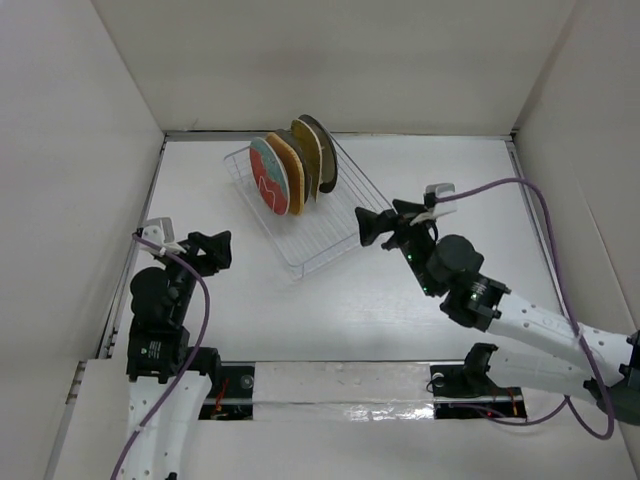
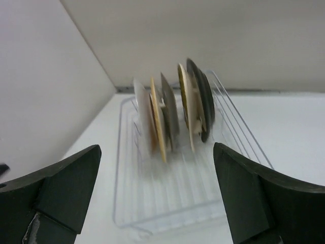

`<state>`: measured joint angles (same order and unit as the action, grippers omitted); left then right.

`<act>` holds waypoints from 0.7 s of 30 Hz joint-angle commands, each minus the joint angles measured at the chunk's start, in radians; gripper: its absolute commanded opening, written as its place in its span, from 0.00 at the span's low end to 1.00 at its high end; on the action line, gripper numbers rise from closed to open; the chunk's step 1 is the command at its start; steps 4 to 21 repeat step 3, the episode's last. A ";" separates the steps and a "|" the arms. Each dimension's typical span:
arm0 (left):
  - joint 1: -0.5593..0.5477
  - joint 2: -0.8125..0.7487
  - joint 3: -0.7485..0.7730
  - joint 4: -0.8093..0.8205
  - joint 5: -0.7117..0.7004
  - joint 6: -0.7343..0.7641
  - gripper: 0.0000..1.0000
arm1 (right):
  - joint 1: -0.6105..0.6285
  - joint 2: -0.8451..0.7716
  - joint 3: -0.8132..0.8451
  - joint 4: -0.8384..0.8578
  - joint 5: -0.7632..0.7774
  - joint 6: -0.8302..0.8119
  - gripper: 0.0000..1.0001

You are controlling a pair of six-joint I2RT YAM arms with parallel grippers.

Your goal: Load the plates into the dish rack

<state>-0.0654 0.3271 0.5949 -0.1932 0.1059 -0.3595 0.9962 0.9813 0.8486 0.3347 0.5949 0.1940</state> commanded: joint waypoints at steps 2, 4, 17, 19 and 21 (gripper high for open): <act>-0.004 0.035 -0.018 0.083 0.055 0.016 0.67 | 0.004 -0.104 -0.120 -0.002 0.059 0.047 0.97; -0.004 0.039 -0.017 0.078 0.054 0.017 0.67 | 0.004 -0.115 -0.135 0.003 0.059 0.051 0.97; -0.004 0.039 -0.017 0.078 0.054 0.017 0.67 | 0.004 -0.115 -0.135 0.003 0.059 0.051 0.97; -0.004 0.039 -0.017 0.078 0.054 0.017 0.67 | 0.004 -0.115 -0.135 0.003 0.059 0.051 0.97; -0.004 0.039 -0.017 0.078 0.054 0.017 0.67 | 0.004 -0.115 -0.135 0.003 0.059 0.051 0.97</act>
